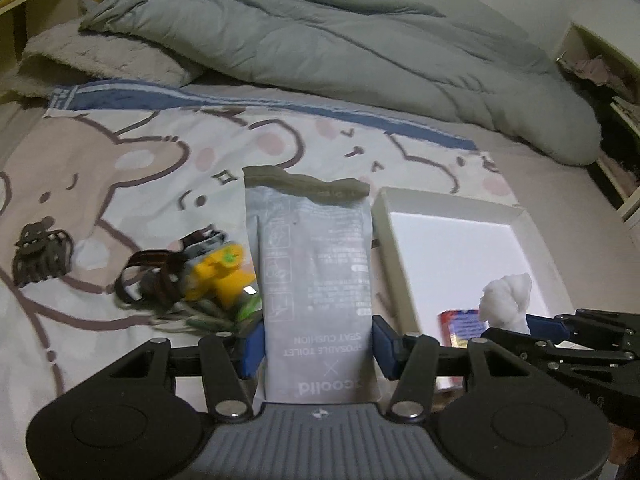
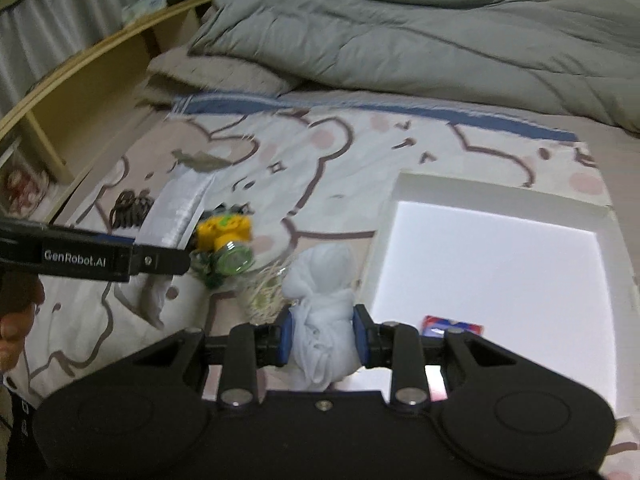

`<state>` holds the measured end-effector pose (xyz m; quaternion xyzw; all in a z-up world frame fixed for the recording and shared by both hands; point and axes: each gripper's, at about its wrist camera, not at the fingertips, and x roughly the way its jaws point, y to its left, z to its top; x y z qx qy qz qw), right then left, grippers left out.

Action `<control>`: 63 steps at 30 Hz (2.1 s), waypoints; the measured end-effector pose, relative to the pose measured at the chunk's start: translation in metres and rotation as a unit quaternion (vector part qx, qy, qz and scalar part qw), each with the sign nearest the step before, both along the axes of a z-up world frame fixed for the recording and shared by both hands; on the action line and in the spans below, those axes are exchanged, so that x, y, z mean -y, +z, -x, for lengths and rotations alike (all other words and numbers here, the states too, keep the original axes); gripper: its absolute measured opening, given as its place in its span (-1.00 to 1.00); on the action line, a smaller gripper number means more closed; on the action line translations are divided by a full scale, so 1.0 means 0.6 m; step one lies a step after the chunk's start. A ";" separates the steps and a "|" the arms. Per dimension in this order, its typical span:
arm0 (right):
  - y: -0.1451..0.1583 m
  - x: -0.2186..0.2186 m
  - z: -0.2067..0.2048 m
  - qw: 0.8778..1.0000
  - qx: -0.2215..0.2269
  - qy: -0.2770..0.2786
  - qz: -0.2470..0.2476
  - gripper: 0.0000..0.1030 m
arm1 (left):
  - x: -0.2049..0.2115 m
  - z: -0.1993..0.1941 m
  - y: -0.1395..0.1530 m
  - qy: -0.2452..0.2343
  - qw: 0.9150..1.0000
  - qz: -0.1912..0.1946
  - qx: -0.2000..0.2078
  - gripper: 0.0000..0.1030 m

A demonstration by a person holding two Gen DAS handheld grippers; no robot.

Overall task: Organize objects
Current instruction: 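Lift the mesh pouch and grey packet and carry both over the white tray, then lower the grey packet into the tray and open the left gripper while the right gripper holds the pouch above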

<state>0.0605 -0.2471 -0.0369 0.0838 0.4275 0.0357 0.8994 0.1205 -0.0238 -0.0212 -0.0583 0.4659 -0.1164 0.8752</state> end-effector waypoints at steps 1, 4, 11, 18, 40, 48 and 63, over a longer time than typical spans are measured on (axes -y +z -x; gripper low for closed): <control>0.004 0.008 0.004 1.000 0.005 -0.005 0.000 -0.39 | 0.008 0.000 0.002 -0.001 1.000 0.001 0.004 0.07; 0.016 0.038 0.017 0.999 0.018 -0.028 -0.001 -0.39 | 0.038 -0.001 0.010 -0.008 1.000 0.006 0.014 0.07; 0.034 0.118 0.054 0.996 0.043 -0.082 0.000 -0.39 | 0.118 -0.010 0.007 -0.032 0.999 0.023 0.016 0.07; 0.033 0.189 0.085 0.990 0.052 -0.129 0.006 -0.39 | 0.197 -0.031 -0.007 -0.041 0.997 0.061 0.009 0.07; 0.032 0.346 0.155 0.958 0.067 -0.274 0.045 -0.39 | 0.461 -0.079 -0.142 -0.074 0.972 0.213 -0.063 0.07; 0.028 0.364 0.157 0.954 0.067 -0.287 0.049 -0.39 | 0.523 -0.082 -0.191 -0.087 0.964 0.236 -0.087 0.15; -0.024 0.379 0.121 0.953 0.025 -0.300 -0.038 -0.39 | 0.408 -0.113 -0.134 -0.100 0.984 0.137 -0.045 0.59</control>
